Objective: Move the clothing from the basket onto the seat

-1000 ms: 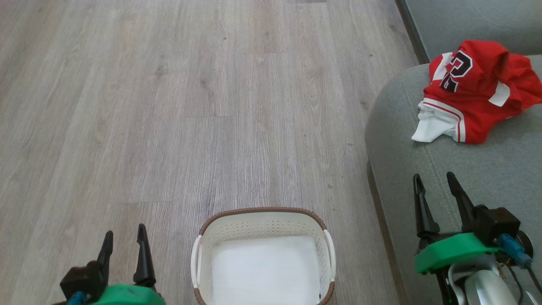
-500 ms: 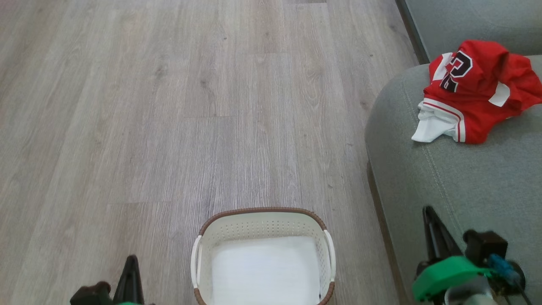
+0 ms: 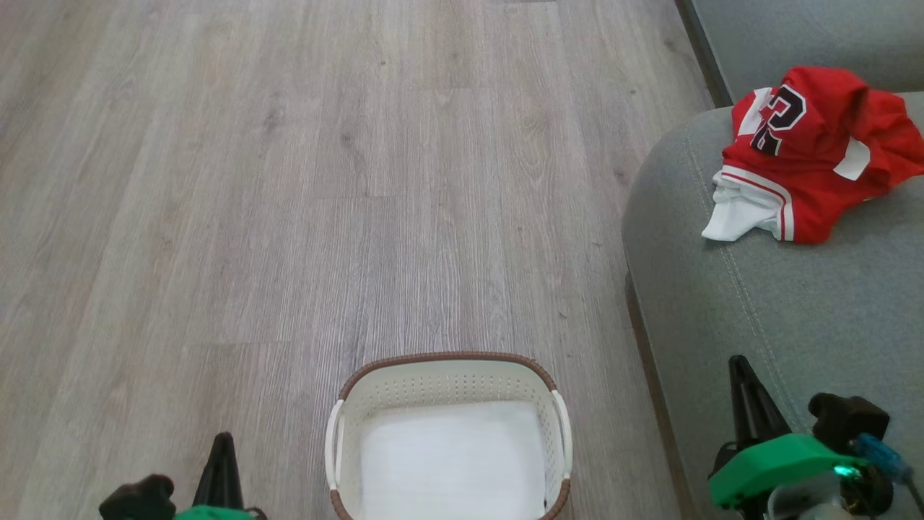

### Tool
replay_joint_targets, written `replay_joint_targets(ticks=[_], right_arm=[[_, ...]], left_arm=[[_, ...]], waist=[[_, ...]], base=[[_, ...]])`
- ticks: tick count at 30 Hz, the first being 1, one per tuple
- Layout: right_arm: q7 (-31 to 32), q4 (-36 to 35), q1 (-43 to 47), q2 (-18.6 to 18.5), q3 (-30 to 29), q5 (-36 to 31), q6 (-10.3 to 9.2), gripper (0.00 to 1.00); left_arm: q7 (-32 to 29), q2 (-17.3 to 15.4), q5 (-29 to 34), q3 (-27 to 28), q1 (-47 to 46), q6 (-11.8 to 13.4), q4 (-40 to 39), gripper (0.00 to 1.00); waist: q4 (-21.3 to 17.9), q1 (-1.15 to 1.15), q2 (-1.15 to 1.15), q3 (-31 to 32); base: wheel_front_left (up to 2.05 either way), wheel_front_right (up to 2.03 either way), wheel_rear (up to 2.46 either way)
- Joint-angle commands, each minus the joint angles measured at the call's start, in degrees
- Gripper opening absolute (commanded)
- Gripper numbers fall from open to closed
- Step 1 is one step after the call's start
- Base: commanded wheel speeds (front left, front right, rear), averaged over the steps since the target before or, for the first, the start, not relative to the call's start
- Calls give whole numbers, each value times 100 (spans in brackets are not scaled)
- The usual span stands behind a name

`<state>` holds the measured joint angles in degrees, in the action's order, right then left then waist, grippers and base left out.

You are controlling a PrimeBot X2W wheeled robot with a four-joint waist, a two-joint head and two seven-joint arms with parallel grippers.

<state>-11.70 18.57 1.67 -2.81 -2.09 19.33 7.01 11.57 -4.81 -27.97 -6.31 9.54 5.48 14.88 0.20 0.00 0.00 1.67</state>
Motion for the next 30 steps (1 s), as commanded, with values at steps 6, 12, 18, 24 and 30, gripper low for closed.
replay_joint_targets(ticks=[6,12,18,24,30], right_arm=[[108,-226,-312,-6,-49,472,9,0],[207,-240,-339,-6,-72,870,11,0],[307,-253,-367,-6,-95,1267,13,0],[407,-267,-394,-6,-118,1665,15,0],[507,-280,-422,-6,-141,2064,18,0]], left_arm=[[-119,-7,-405,179,-303,-103,-167,0],[-218,5,-757,243,-378,-173,-162,0],[-316,16,-1107,307,-451,-242,-157,0],[-415,28,-1459,372,-526,-312,-152,0],[-514,40,-1810,437,-600,-382,-147,0]], waist=[[-1,0,0,-10],[-2,0,0,-20],[-3,0,0,-30],[-4,0,0,-41],[-5,0,0,-51]], base=[[0,0,0],[0,0,0],[0,0,0],[0,0,0],[0,0,0]])
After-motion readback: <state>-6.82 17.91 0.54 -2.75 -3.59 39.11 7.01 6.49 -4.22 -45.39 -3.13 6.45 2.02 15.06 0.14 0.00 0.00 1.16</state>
